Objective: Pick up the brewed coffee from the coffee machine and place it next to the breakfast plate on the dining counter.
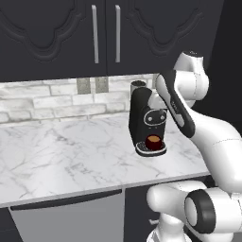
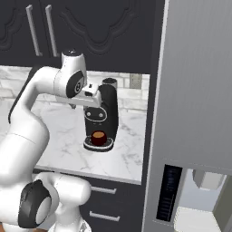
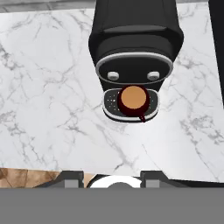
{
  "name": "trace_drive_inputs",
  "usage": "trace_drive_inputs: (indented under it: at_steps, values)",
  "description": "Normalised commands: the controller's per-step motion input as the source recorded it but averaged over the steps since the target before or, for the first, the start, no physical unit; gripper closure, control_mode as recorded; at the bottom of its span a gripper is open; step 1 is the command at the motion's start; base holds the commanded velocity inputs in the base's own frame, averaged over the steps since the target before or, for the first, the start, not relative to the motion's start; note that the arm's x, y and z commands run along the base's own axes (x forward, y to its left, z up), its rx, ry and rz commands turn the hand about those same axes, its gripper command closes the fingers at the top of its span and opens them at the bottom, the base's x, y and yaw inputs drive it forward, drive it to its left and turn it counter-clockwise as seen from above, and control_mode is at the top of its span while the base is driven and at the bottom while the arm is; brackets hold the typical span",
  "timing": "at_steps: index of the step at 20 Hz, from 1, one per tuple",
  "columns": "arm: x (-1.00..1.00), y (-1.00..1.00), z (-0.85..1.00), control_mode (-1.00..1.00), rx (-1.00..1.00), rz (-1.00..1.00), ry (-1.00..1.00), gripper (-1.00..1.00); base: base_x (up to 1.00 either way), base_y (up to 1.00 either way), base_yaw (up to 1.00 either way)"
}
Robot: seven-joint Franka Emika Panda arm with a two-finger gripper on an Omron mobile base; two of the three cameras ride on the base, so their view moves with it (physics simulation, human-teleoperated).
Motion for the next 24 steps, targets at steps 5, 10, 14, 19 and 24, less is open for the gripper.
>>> trace_drive_inputs:
  at_steps: [5,10,14,19,24]
  values:
    - [-0.31,-0.01,-0.09,-1.00,0.01,0.09,-0.04,-1.00,0.00,0.00,0.00]
    - [-0.58,0.00,-0.16,-1.00,0.00,0.13,-0.11,-1.00,0.00,0.00,0.00]
    - [-0.28,-0.21,-0.34,-1.00,0.02,0.09,-0.14,-1.00,0.00,0.00,0.00]
    - [-0.03,-0.32,-0.47,-1.00,0.01,0.03,-0.03,-1.00,0.00,0.00,0.00]
    - [0.00,-0.28,-0.56,-1.00,0.00,0.01,0.00,-1.00,0.00,0.00,0.00]
